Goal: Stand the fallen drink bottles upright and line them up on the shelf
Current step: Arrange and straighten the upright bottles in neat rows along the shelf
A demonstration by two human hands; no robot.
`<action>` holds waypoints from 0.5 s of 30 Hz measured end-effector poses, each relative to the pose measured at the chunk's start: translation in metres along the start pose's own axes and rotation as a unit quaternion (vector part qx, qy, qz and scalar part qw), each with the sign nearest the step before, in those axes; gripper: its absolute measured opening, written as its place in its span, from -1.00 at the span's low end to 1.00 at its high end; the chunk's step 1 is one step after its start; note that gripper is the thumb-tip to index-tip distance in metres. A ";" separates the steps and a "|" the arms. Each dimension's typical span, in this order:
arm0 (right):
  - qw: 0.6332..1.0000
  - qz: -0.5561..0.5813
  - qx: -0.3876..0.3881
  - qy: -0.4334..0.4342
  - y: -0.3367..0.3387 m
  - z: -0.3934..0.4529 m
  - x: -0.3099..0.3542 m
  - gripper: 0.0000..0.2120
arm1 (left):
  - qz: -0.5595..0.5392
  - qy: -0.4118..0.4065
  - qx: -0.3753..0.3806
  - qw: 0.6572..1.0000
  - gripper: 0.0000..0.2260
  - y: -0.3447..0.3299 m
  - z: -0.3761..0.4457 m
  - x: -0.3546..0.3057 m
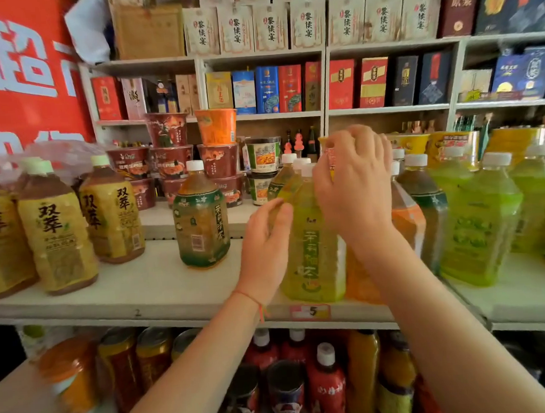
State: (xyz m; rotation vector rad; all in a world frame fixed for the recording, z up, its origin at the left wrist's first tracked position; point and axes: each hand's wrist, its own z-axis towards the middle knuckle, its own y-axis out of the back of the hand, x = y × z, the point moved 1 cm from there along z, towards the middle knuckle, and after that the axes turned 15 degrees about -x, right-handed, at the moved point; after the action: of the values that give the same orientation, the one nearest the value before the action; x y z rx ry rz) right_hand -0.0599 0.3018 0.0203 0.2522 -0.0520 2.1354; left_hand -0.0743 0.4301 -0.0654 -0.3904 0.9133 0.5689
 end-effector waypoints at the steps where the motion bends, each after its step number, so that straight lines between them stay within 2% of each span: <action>1: 1.000 0.022 -0.009 0.016 -0.002 -0.002 0.011 -0.79 | 0.019 -0.017 -0.022 0.999 -0.75 0.012 0.009 0.001; 2: 0.998 0.044 -0.009 0.033 -0.006 -0.006 0.022 -0.81 | 0.057 -0.041 -0.053 0.996 -0.80 0.026 0.020 0.004; 4: 0.992 0.098 0.016 0.078 -0.020 -0.014 0.053 -0.86 | 0.173 -0.095 -0.103 0.975 -0.76 0.054 0.046 0.011; 6: 0.983 0.113 0.100 0.102 -0.041 -0.022 0.079 -0.88 | 0.315 -0.128 -0.134 0.931 -0.67 0.074 0.071 0.015; 8: 0.973 0.006 0.220 0.069 -0.075 -0.027 0.100 -0.75 | 0.404 -0.142 -0.121 0.895 -0.52 0.091 0.094 0.019; 10: 0.937 -0.180 0.299 0.031 -0.109 -0.027 0.109 -0.54 | 0.411 -0.142 -0.060 0.899 -0.39 0.105 0.113 0.026; 12: 0.905 -0.295 0.305 0.013 -0.134 -0.022 0.106 -0.50 | 0.388 -0.140 -0.004 0.911 -0.35 0.111 0.126 0.033; 15: 0.863 -0.385 0.325 0.019 -0.162 -0.018 0.092 -0.40 | 0.383 -0.154 0.038 0.910 -0.36 0.117 0.141 0.040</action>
State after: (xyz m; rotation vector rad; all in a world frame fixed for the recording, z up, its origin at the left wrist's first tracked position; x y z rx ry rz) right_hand 0.0234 0.4691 0.0110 0.5220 0.6961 1.2848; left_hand -0.0384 0.6107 -0.0290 0.1560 0.7578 1.2727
